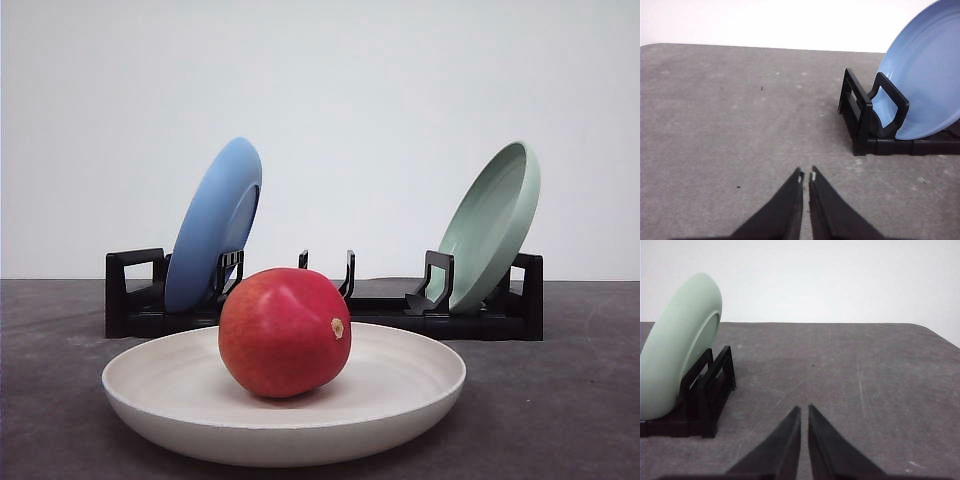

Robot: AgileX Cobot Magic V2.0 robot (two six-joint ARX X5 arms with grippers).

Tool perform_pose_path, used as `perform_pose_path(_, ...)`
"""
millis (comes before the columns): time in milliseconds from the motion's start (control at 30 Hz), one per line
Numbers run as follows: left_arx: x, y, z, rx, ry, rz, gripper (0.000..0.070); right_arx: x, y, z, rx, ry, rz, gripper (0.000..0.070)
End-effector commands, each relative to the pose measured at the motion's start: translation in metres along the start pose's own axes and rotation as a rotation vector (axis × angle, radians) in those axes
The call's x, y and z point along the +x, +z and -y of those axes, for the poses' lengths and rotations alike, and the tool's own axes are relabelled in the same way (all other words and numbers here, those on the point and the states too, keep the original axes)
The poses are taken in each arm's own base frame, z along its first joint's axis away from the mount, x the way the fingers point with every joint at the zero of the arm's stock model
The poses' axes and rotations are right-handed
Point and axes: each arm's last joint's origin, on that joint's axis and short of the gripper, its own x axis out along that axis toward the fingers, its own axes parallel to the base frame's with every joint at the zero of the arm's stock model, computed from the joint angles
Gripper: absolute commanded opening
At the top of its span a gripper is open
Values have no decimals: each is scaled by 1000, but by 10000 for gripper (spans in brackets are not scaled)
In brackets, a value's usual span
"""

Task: Place pomegranate in white plate

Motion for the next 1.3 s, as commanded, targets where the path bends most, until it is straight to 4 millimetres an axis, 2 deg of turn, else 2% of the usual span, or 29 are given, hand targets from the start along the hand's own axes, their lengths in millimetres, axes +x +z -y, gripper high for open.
perform_pose_path(0,1,-3,0,3,-1,-14,0,0,0,0,14,-2,6,22)
perform_pose_path(1267,1,-3,0,3,-1,-14,0,0,0,0,14,-2,6,22)
